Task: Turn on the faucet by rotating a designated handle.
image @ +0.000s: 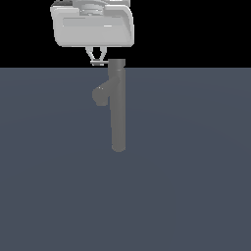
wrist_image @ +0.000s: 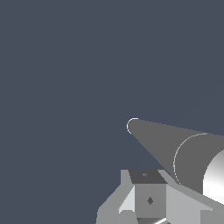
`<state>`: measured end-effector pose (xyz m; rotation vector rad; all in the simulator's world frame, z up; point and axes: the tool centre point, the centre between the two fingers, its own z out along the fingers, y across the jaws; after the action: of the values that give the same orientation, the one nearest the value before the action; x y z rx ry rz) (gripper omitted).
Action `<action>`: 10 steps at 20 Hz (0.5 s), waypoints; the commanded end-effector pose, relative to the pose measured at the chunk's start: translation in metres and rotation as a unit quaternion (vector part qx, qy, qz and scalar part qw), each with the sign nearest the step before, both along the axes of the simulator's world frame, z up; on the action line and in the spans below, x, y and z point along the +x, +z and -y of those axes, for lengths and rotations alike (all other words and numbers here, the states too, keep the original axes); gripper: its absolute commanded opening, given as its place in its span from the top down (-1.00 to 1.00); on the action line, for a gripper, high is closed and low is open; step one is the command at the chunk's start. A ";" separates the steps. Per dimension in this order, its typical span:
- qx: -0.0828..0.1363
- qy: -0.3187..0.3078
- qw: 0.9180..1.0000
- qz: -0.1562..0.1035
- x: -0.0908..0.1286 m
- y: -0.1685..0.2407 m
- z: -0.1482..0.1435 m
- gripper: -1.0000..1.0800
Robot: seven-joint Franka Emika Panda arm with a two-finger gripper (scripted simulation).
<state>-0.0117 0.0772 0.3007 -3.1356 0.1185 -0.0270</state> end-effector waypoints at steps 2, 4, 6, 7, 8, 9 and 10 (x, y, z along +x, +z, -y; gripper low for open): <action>-0.001 0.000 1.000 -0.007 -0.017 0.000 0.004 1.00; -0.001 0.000 1.000 -0.007 -0.024 0.000 0.006 1.00; -0.001 0.000 1.000 -0.007 -0.030 0.000 0.007 1.00; -0.001 0.001 1.000 -0.008 -0.034 0.000 0.008 1.00; -0.001 0.001 1.000 -0.008 -0.037 0.000 0.009 1.00; -0.001 0.001 1.000 -0.008 -0.040 0.000 0.010 1.00; -0.001 0.001 1.000 -0.008 -0.040 0.000 0.010 1.00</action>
<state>-0.0399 0.0645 0.2998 -3.1363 0.1252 -0.0233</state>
